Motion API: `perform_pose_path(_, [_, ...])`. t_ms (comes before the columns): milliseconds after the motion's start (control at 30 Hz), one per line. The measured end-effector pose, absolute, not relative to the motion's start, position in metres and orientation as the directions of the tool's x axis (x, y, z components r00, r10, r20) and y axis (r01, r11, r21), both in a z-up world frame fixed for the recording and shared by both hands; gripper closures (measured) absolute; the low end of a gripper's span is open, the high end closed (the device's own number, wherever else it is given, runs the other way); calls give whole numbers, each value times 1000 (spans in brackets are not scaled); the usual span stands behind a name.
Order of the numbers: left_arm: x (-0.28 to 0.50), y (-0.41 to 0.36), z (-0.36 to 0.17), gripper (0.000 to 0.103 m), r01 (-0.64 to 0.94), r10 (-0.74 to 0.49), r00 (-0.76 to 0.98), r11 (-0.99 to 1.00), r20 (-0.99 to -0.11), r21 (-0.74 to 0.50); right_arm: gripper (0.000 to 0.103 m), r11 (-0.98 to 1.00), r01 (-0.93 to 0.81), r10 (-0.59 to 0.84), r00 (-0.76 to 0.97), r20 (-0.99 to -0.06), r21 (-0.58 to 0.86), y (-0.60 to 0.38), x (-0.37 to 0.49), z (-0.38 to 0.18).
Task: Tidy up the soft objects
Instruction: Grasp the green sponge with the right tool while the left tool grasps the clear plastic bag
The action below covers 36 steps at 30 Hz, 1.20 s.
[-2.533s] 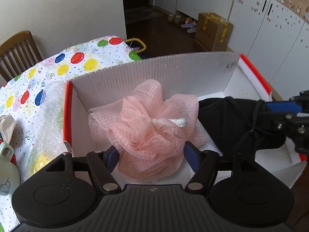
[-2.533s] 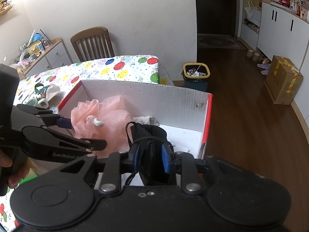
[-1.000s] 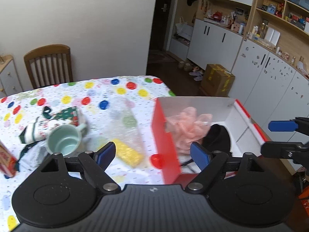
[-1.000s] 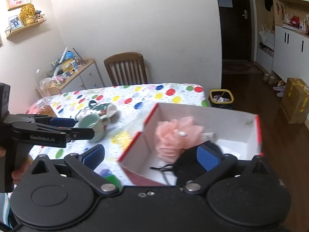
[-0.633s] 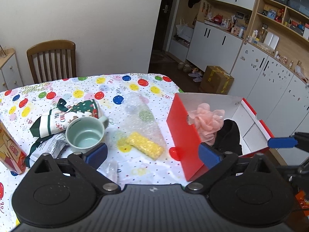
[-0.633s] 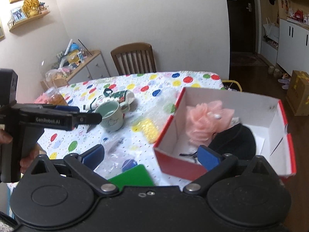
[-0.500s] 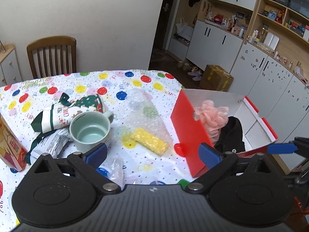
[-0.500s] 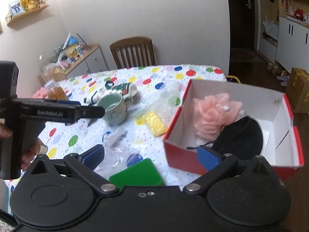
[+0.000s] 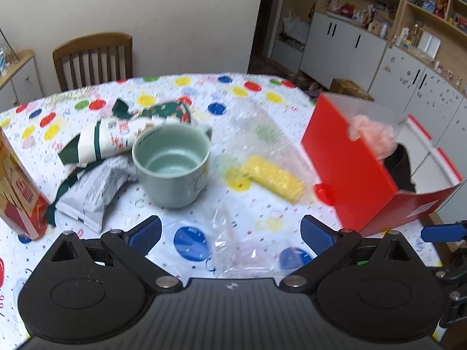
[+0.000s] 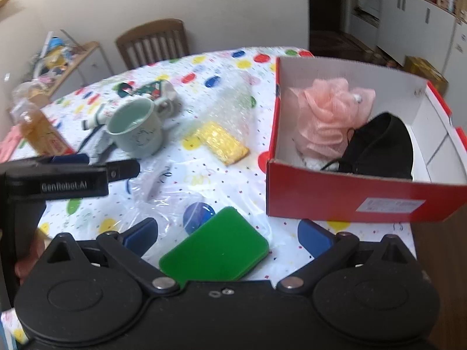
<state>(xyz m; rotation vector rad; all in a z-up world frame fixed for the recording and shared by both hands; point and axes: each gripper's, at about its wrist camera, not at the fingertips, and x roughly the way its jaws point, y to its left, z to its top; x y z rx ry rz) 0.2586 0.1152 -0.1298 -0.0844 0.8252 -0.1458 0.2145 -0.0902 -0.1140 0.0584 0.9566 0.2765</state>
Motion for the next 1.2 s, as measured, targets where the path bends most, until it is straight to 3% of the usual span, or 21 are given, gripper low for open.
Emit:
perform_pose_path(300, [268,119,-165,1,92,-136,653,991,-745,-99,2,984,-106,175,519,-836,141,-73,233,-141])
perform_pose_path(500, [272,115,-180,1,102,-70,672,995,-737,-1,2,990,-26,134,518,-845,141,-68,243,-150])
perform_pose_path(933, [279,111,-196,2,114,-72,657,994,-751,4,5,989,79,84,416,-905,128,-70,249,-180])
perform_pose_path(1100, [281,112,-198,20,105,-79,642,994,-762,-14,12,988,71,98,411,-906,139,-72,245,-180])
perform_pose_path(1200, [281,110,-199,31,118,-88,638,993,-765,-16,23,988,47,115,416,-902,147,-70,244,-177])
